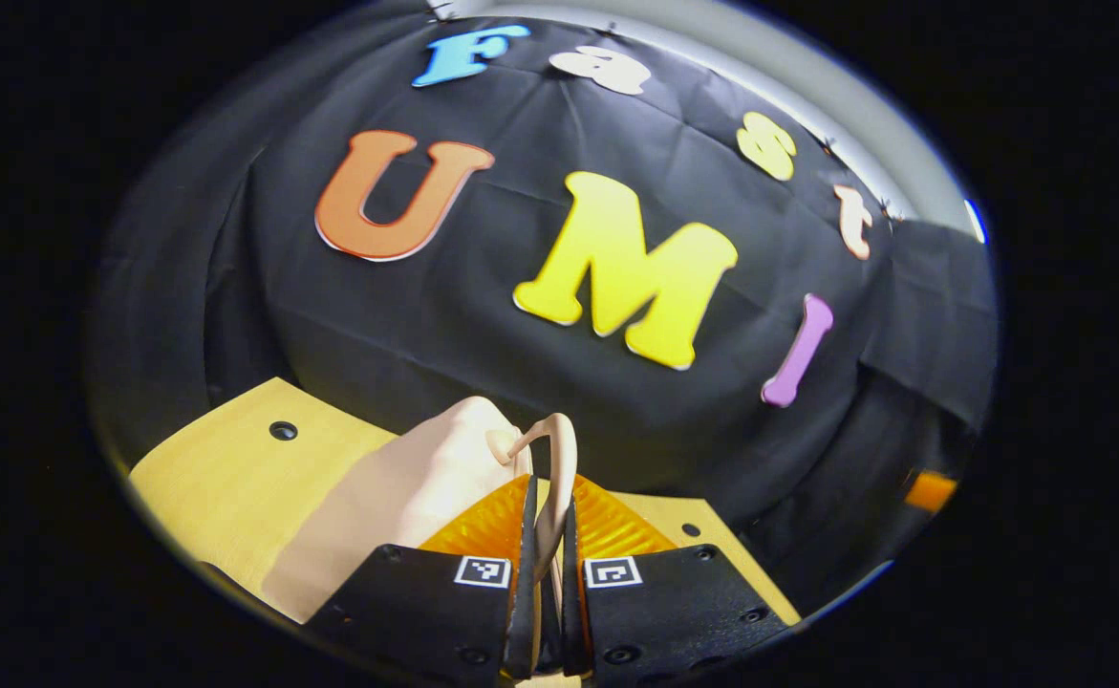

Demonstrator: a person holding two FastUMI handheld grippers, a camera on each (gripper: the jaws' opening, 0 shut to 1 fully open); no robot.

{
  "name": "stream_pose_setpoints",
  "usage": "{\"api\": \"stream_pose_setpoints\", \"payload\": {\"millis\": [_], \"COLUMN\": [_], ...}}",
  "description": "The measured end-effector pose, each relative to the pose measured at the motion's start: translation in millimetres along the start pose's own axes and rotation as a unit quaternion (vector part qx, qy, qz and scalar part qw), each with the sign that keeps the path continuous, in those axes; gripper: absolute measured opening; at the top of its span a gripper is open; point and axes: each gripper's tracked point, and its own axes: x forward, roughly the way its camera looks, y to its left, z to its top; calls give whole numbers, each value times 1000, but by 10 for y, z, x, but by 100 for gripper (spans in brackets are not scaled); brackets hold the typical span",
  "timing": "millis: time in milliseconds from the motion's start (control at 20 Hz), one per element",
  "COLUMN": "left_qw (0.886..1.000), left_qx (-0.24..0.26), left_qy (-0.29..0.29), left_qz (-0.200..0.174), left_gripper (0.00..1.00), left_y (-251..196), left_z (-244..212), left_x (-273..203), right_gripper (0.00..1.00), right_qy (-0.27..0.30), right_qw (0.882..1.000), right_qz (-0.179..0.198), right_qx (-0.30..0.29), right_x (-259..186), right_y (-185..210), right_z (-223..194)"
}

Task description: First open the suitcase, pack the skin care products into it, and then close the suitcase.

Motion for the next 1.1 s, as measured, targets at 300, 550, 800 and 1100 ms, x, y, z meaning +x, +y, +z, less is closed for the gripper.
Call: {"api": "stream_pose_setpoints", "payload": {"millis": [300, 550, 800, 1100], "left_qw": [989, 972, 963, 958], "left_qx": [132, 208, 228, 236], "left_qy": [70, 111, 135, 156], "left_qz": [-1, 20, 43, 55], "left_gripper": [14, 13, 13, 20], "left_y": [-188, -186, -135, -185], "left_z": [-976, -1453, -1739, -1891], "left_x": [500, 647, 677, 635], "right_gripper": [80, 80, 80, 80], "right_qy": [1, 10, 15, 22], "right_qw": [998, 998, 998, 998], "right_qz": [-51, -65, -60, -45], "right_qx": [-21, -23, -29, -33], "right_x": [-248, -311, -277, -194], "right_y": [-597, -839, -876, -801], "right_z": [-26, -75, -103, -154]}}
